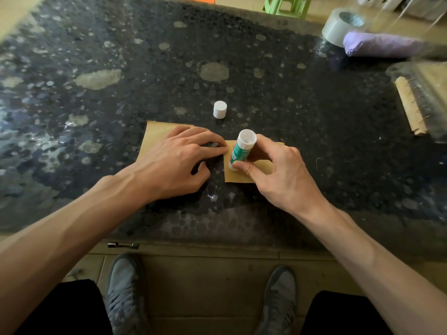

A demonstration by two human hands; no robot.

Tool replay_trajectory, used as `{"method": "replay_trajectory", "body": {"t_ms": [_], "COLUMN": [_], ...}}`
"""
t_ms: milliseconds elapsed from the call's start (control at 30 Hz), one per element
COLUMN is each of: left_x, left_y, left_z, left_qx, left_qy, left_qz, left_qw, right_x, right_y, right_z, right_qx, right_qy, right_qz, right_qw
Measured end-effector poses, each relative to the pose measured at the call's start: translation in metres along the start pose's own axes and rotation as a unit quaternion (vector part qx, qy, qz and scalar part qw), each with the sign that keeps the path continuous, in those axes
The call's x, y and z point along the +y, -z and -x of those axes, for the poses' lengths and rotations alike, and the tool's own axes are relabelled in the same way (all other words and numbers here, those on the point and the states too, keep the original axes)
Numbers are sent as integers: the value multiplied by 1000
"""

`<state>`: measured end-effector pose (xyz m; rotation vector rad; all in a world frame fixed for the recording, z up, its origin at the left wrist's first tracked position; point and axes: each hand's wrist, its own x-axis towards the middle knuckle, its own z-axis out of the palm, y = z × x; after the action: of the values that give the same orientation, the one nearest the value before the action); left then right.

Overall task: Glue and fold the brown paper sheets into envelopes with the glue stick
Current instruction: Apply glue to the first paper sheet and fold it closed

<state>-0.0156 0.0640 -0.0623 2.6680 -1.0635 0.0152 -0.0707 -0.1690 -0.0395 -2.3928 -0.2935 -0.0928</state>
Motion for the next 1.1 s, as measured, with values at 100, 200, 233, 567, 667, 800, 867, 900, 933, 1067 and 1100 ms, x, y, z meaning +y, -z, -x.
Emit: {"method": "replay_trajectory", "body": {"t_ms": [100,200,233,567,667,800,867,900,933,1067,1100], "left_x": [0,2,3,18,22,24,24,24,23,24,24], "left_y": [0,0,0,-3,-3,-4,-3,-3,-2,-1,-2], "left_z": [0,0,0,-3,-4,-4,-4,-3,-3,-1,-1], "left_qx": [-1,2,5,55,75,80,75,72,68,58,61], "left_qy": [0,1,3,47,57,65,66,66,67,69,68], "left_qz": [0,-1,0,10,11,19,26,29,30,34,36], "left_qw": [1000,1000,1000,997,995,994,995,995,995,995,995], "right_x": [0,0,0,1,3,4,7,8,8,3,1], "right_y": [2,3,3,7,13,23,22,19,16,4,2], "right_z": [2,5,6,12,10,6,3,2,2,3,4], "right_qx": [-13,-15,-17,-35,-34,78,95,88,75,24,14], "right_qy": [-1,4,5,10,-44,-69,-61,-60,-59,-37,-28], "right_qz": [-5,-11,-13,-35,-129,-233,-192,-167,-144,-75,-64], "right_qw": [1000,1000,1000,999,990,967,975,980,985,996,997]}}
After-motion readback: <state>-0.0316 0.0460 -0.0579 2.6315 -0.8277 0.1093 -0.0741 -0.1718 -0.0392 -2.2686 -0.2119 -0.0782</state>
